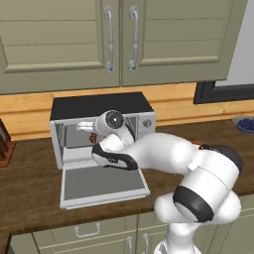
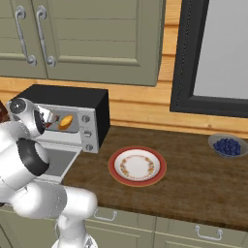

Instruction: Pick up the kebab skewer and baguette bread, and place them inside the toaster oven. Close the toaster oven door and start by setting the timer.

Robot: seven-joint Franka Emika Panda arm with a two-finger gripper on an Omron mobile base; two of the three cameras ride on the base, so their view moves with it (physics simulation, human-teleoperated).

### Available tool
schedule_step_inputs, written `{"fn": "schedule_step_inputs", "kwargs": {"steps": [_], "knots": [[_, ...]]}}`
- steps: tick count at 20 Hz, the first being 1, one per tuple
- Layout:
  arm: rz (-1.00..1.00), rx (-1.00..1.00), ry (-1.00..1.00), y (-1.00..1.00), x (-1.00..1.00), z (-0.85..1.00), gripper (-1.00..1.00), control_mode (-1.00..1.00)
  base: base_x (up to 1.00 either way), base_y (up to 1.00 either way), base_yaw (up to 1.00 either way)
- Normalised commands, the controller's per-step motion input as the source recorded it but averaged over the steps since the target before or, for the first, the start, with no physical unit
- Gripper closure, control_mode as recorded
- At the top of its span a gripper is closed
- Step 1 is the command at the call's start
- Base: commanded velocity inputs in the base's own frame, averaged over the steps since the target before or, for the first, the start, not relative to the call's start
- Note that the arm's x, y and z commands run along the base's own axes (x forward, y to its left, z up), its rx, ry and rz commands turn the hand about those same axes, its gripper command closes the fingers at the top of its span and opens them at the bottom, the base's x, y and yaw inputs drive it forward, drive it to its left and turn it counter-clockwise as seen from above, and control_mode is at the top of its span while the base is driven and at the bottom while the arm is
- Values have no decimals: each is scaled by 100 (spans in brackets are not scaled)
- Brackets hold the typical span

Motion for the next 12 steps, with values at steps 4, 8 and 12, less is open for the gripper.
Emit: {"fn": "schedule_step_inputs", "kwargs": {"steps": [4,8,12], "knots": [[0,0,1,-36,-83,9,-100,-100,0,0,0],[0,0,0,-37,-77,8,-100,-100,0,0,0],[-1,-1,0,-35,-78,15,-100,-100,0,0,0]]}}
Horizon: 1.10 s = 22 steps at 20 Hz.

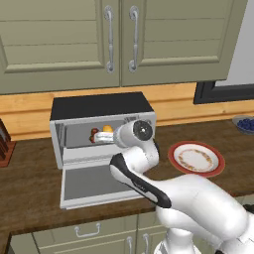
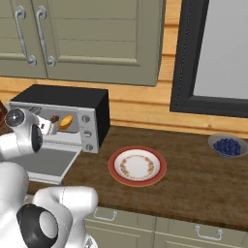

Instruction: Pick up the kebab skewer and baguette bread, and place them inside the toaster oven. Close the toaster oven door and start by setting the timer.

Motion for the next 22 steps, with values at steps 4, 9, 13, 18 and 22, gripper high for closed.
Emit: {"fn": "schedule_step_inputs", "kwargs": {"steps": [4,9,13,18,22], "knots": [[-8,-5,2,0,-59,24,-100,-100,0,0,0],[-10,-10,3,26,-40,21,-100,-100,0,0,0],[-2,-3,0,0,-44,1,-100,-100,0,0,0],[0,0,0,0,-36,0,-100,-100,0,0,0],[0,0,0,0,-50,0,-100,-100,0,0,0]]}}
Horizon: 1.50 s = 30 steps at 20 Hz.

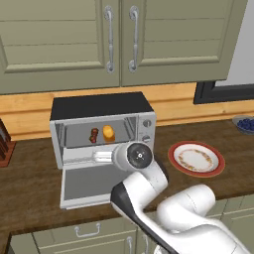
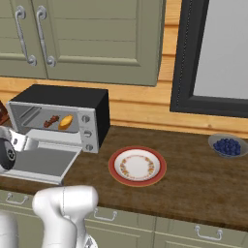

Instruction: Pick up the kebab skewer and baguette bread, and place them inside the toaster oven. Close the toaster oven door and start by setting the timer.

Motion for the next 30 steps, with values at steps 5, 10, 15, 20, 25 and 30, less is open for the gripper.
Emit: {"fn": "schedule_step_inputs", "kwargs": {"steps": [5,10,15,20,25,30], "knots": [[0,-5,0,11,-72,-10,-100,-100,0,0,0],[0,-2,0,16,-38,-24,-100,-100,0,0,0],[0,0,0,4,-19,-41,-100,-100,0,0,0],[0,0,0,0,-6,-38,-100,-100,0,0,0],[0,0,0,0,0,-35,-100,-100,0,0,0],[0,0,-6,0,0,-30,-100,-100,0,0,0]]}}
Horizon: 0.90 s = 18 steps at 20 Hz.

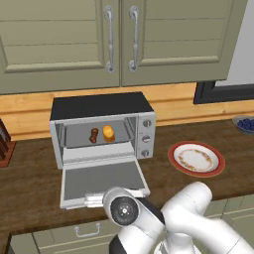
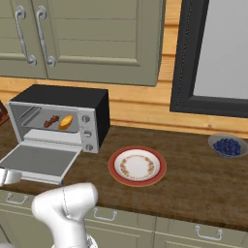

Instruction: Pick up the kebab skewer and baguette bread, and place them inside the toaster oven. Close the toaster oven door and start by setting the timer.

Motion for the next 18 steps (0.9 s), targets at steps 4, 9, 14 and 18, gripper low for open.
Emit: {"fn": "schedule_step_inputs", "kwargs": {"steps": [4,9,14,18], "knots": [[0,0,-3,0,1,-35,-100,-100,0,0,0],[1,-1,-11,0,0,-51,-100,-100,0,0,0],[1,-1,-10,0,0,-49,-100,-100,0,0,0],[1,0,-9,0,5,-28,-100,-100,0,0,0]]}}
